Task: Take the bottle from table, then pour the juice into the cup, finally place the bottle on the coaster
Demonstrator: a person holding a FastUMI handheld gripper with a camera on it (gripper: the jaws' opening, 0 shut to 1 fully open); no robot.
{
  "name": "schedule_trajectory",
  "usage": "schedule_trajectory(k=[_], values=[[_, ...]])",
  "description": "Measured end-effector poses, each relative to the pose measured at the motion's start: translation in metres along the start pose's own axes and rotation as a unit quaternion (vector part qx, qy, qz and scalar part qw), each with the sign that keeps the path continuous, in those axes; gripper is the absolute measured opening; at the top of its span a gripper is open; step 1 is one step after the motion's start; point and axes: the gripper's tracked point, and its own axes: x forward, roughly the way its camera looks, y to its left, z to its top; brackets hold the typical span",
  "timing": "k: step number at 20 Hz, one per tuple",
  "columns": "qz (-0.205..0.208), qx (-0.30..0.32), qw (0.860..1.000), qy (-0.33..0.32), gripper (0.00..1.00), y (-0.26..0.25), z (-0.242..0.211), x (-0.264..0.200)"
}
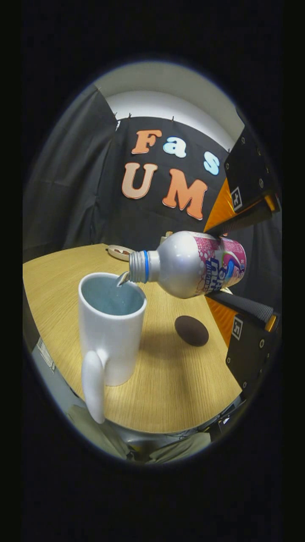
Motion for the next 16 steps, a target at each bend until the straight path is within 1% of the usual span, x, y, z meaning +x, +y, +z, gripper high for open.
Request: schedule_trajectory(k=[9,16], values=[[-0.005,-0.011,1.0,0.006,0.75,-0.0039,-0.0059,0.0022],[0.0,-0.027,1.0,0.003,0.75,-0.0093,-0.004,0.0014]])
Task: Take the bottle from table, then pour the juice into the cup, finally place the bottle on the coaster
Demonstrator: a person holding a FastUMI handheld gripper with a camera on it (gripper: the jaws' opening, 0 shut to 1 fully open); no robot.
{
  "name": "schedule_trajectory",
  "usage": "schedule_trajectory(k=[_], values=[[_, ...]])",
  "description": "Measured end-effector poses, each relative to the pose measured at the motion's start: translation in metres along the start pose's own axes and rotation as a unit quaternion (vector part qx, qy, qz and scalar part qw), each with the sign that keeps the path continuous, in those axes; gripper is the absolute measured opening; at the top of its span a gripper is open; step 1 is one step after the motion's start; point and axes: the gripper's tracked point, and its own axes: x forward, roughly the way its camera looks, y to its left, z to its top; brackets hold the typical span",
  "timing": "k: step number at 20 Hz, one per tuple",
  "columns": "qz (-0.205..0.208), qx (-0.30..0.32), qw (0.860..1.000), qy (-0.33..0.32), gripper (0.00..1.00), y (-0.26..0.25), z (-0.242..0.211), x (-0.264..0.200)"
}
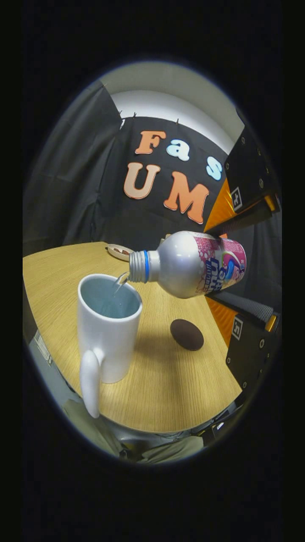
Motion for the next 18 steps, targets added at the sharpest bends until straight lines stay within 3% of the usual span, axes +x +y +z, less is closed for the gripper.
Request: schedule_trajectory(k=[18], values=[[0.009,-0.035,0.999,-0.001,0.75,-0.012,0.004,0.003]])
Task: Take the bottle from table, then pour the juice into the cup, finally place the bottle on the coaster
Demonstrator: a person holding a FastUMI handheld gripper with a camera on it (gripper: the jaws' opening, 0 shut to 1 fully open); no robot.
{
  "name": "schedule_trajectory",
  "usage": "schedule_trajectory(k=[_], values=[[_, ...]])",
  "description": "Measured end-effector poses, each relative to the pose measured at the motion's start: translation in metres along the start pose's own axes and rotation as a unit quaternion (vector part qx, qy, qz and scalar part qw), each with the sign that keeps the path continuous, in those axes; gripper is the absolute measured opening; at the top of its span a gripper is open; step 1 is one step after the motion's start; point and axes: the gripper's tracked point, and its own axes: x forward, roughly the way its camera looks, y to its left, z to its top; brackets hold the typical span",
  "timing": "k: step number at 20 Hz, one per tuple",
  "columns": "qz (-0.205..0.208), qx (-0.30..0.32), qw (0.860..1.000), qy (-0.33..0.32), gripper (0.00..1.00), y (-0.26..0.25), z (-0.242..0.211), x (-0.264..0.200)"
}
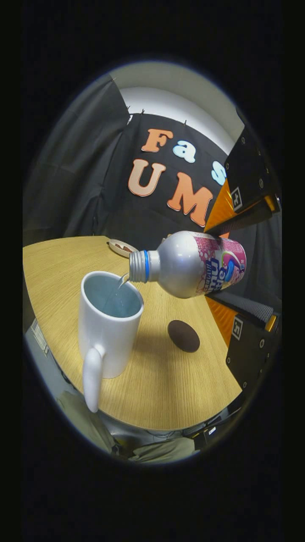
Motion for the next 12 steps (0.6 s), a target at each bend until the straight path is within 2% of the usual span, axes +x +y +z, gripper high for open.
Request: schedule_trajectory(k=[12], values=[[0.007,-0.031,0.999,0.003,0.75,-0.0023,0.0036,0.0025]])
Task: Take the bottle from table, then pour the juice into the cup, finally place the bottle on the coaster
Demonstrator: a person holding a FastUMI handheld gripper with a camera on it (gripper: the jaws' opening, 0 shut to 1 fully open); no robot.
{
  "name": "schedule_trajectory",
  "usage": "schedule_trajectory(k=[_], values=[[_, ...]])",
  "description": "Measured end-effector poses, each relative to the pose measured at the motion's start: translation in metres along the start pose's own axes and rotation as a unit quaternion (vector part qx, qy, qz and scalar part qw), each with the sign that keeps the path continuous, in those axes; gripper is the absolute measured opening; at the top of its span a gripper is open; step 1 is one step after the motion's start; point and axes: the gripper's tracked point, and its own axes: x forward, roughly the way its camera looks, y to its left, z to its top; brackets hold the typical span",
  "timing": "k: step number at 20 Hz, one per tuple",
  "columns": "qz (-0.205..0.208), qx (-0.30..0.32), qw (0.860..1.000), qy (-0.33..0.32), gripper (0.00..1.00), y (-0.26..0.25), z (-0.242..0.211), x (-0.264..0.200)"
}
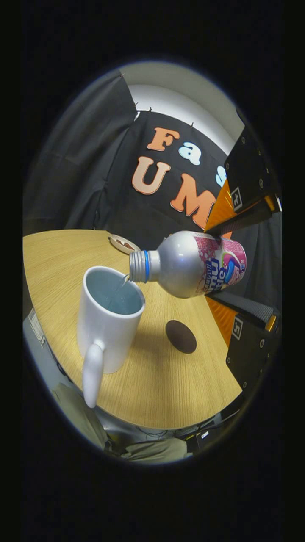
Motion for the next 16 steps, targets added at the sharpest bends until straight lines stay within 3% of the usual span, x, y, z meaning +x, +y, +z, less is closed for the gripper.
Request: schedule_trajectory(k=[16], values=[[0.007,-0.046,0.999,0.008,0.74,-0.0045,0.0034,0.0022]])
